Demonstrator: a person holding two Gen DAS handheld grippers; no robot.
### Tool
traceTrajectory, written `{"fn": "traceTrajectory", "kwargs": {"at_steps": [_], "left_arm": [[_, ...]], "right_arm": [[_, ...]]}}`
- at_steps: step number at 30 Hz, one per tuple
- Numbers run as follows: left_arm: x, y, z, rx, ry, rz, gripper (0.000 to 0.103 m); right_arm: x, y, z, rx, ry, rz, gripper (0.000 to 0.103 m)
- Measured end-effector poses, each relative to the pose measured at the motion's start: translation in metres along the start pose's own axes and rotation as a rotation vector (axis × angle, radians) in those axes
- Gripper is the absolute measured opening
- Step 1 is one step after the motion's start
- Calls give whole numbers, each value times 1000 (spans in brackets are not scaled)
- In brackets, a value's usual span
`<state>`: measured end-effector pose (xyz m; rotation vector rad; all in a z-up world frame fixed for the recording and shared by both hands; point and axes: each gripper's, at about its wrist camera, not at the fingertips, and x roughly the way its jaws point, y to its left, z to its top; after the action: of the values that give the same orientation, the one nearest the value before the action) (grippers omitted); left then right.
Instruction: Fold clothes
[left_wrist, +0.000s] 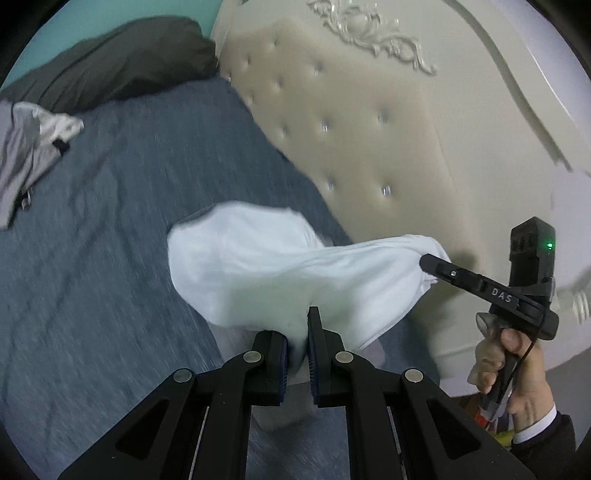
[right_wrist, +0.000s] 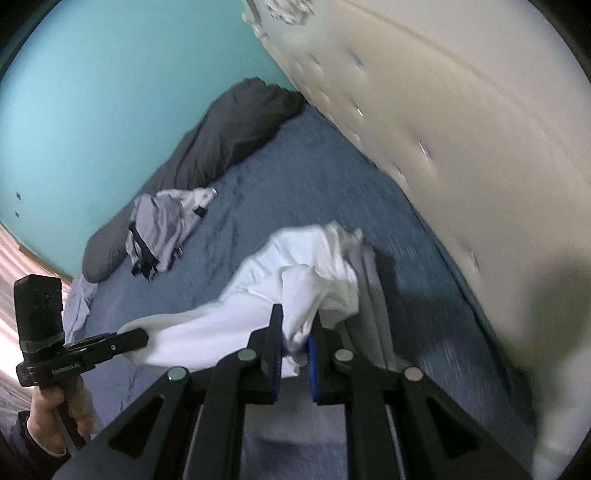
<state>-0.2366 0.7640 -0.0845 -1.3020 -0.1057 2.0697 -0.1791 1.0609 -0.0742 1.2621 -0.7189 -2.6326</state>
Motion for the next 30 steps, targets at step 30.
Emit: {"fn": "traceTrajectory", "kwargs": {"at_steps": [30], "left_arm": [[-27, 16, 177, 16, -126, 38, 9]], "right_arm": [[19, 70, 201, -107, -109, -66, 10]]}}
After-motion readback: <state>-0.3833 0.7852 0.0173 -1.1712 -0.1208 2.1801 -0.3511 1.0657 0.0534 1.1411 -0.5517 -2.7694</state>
